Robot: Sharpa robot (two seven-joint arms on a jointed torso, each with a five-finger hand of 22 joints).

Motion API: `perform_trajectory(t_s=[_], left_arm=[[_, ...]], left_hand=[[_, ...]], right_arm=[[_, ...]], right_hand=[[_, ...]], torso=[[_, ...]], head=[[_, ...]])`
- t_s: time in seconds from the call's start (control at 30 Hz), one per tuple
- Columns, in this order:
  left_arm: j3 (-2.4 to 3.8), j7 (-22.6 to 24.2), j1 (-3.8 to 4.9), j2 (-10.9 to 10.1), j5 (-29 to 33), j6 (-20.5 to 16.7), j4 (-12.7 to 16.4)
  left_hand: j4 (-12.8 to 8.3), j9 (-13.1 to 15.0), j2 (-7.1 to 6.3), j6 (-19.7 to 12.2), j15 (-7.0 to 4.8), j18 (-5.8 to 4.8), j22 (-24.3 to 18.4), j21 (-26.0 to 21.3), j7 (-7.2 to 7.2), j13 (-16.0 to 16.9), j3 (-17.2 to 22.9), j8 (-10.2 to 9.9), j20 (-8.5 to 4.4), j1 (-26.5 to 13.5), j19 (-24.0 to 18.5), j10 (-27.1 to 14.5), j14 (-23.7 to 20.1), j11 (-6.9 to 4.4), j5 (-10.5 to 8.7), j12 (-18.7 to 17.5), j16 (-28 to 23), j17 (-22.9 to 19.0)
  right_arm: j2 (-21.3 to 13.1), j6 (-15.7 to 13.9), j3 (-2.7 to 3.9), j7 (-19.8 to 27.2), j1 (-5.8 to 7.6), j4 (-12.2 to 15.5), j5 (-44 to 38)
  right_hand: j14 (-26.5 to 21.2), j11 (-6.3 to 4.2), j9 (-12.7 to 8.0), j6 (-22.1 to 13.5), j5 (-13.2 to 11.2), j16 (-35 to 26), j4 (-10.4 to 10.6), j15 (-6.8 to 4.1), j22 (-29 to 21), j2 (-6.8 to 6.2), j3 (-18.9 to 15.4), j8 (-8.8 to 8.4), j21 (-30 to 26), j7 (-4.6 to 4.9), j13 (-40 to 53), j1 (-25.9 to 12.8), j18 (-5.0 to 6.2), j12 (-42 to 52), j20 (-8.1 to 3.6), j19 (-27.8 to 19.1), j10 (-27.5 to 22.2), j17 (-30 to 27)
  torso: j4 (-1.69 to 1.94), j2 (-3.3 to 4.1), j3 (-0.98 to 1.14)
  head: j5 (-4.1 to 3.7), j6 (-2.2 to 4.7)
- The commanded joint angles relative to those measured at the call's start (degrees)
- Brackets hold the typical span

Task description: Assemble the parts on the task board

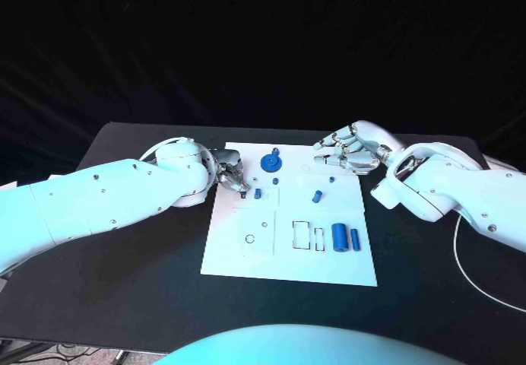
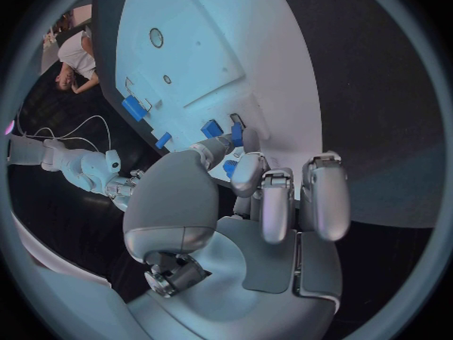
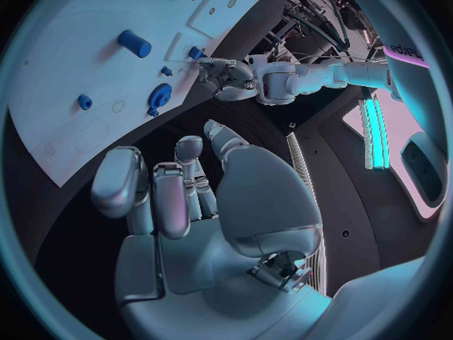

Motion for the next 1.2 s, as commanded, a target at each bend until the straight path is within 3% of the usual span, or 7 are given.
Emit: perform_trajectory(t_s=[0.03,0.8,1.0,1.2], left_arm=[[-0.22,-0.4,-0.36,-0.1,-0.1,3.8,0.1],[-0.22,-1.2,-0.43,-0.3,1.5,6.0,0.6],[-0.22,-2.0,-0.41,0.0,3.8,6.0,0.1],[-0.22,-2.5,-0.4,0.2,5.3,5.5,-0.6]], left_hand=[[-3.8,0.0,0.3,-0.3,0.37,-0.77,6.7,0.1,-0.71,0.0,3.5,-0.2,0.27,0.8,1.5,0.5,5.9,0.02,0.18,0.3,0.1,15.1],[-3.6,-0.2,0.41,0.0,0.41,-0.73,6.5,0.0,-0.68,-0.2,3.4,-0.3,0.32,1.0,1.5,0.5,5.9,0.05,0.18,0.0,0.1,15.1],[-1.7,-0.3,1.07,0.4,0.5,-0.66,6.3,-0.3,-0.74,-0.3,2.4,-0.3,0.45,0.1,1.3,0.7,5.9,0.1,0.1,0.0,0.1,15.1],[1.8,-0.3,-0.34,1.8,0.1,-0.78,6.9,0.1,-1.54,0.4,-2.3,0.0,0.23,-3.1,1.7,1.3,5.9,-0.47,0.0,0.6,0.1,15.1]], right_arm=[[0.0,0.8,0.0,0.3,-0.06,0.0,0.0],[0.0,1.0,0.0,0.4,-0.1,0.0,0.0],[0.0,1.0,0.0,0.3,-0.1,0.0,0.0],[0.0,1.0,0.0,0.3,-0.1,0.1,0.0]], right_hand=[[2.9,-0.09,0.1,0.3,0.3,-0.3,0.4,0.21,0.0,0.14,0.0,0.32,-0.3,0.06,0.1,-0.6,0.29,0.2,-0.03,-0.3,0.1,0.0],[2.9,-0.1,0.1,0.3,0.4,-0.3,0.6,0.2,-0.1,0.2,0.0,0.31,-0.4,0.05,0.1,-0.7,0.3,0.3,-0.03,-0.3,0.1,0.0],[2.9,-0.1,0.1,0.3,0.4,-0.3,0.6,0.2,-0.1,0.2,0.0,0.31,-0.4,0.05,0.1,-0.7,0.3,0.3,-0.03,-0.3,0.1,0.0],[2.9,-0.11,0.0,0.3,0.4,-0.3,0.6,0.2,-0.1,0.2,0.0,0.3,-0.4,0.04,0.1,-0.7,0.3,0.3,-0.03,-0.3,0.1,0.0]], torso=[[-0.03,0.0,0.01],[-0.01,0.0,0.02],[0.0,-0.04,0.06],[-0.02,-0.02,0.06]], head=[[0.07,-0.04],[0.07,-0.3],[0.11,-0.41],[0.12,-0.47]])
